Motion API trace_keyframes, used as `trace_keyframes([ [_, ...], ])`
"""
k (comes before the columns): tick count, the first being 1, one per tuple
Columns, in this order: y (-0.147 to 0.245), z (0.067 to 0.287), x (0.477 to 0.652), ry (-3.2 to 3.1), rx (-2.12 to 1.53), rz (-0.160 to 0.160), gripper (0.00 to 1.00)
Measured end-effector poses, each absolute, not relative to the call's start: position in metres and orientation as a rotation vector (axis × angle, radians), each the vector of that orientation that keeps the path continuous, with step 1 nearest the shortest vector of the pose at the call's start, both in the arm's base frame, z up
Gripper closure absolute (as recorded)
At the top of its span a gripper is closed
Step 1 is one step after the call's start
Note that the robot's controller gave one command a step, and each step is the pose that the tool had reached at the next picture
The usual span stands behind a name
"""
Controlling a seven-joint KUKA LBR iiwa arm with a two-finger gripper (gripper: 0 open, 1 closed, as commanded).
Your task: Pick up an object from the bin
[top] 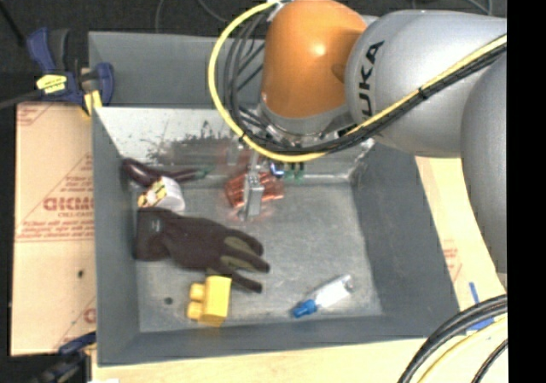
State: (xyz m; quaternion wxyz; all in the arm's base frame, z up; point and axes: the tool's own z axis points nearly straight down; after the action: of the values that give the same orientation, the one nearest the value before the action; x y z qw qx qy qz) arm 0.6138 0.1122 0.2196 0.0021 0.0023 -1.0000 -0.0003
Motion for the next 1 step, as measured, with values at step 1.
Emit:
trace_keyframes([
  [1,0.1117,0.2246,0.615,-3.145,0.005,-0.002,0.0],
])
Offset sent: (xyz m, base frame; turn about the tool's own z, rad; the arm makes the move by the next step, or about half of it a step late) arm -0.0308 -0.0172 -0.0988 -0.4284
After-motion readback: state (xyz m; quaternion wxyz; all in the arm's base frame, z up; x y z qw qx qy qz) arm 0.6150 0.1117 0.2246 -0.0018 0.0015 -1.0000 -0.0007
